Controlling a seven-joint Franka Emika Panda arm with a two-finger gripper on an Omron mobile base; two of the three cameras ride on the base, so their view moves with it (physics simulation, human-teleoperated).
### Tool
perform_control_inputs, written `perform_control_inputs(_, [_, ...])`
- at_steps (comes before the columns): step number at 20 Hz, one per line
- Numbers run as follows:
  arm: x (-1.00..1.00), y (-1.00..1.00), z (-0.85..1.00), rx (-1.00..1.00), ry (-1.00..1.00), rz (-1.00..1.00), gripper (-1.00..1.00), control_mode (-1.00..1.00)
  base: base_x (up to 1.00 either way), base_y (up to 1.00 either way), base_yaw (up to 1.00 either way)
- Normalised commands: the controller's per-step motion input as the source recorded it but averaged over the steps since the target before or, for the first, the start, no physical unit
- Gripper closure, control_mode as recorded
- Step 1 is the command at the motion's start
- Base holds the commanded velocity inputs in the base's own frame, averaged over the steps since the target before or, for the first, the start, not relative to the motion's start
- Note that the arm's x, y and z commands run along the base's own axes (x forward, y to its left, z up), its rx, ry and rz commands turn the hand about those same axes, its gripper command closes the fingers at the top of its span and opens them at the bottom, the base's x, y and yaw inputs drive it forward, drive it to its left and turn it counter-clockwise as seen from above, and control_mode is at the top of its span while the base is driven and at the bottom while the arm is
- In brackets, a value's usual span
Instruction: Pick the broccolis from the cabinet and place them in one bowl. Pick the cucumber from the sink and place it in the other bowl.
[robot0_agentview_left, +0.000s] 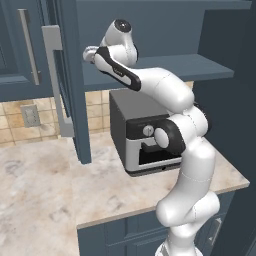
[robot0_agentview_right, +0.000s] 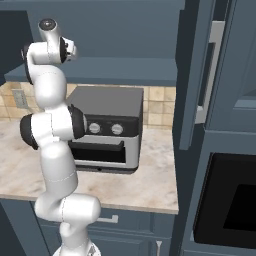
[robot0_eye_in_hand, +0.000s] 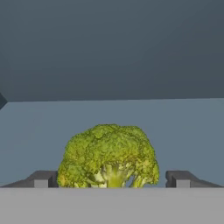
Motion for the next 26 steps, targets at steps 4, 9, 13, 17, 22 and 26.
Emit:
perform_control_inputs(4, [0.0, 0.0, 0.0, 0.0, 0.0, 0.0, 1.0, -1.0, 0.0, 0.0, 0.0])
perform_control_inputs(9, [0.0, 0.0, 0.0, 0.0, 0.0, 0.0, 1.0, -1.0, 0.0, 0.0, 0.0])
perform_control_inputs(13, [0.0, 0.0, 0.0, 0.0, 0.0, 0.0, 1.0, -1.0, 0.0, 0.0, 0.0])
perform_control_inputs(17, [-0.29, -0.12, 0.01, 0.0, 0.0, -0.01, 1.0, -1.0, 0.0, 0.0, 0.0])
perform_control_inputs(22, [-0.48, -0.02, 0.02, 0.0, -0.09, 0.0, 1.0, -1.0, 0.0, 0.0, 0.0])
perform_control_inputs(26, [-0.45, 0.0, 0.0, 0.0, -0.15, 0.0, 1.0, -1.0, 0.0, 0.0, 0.0])
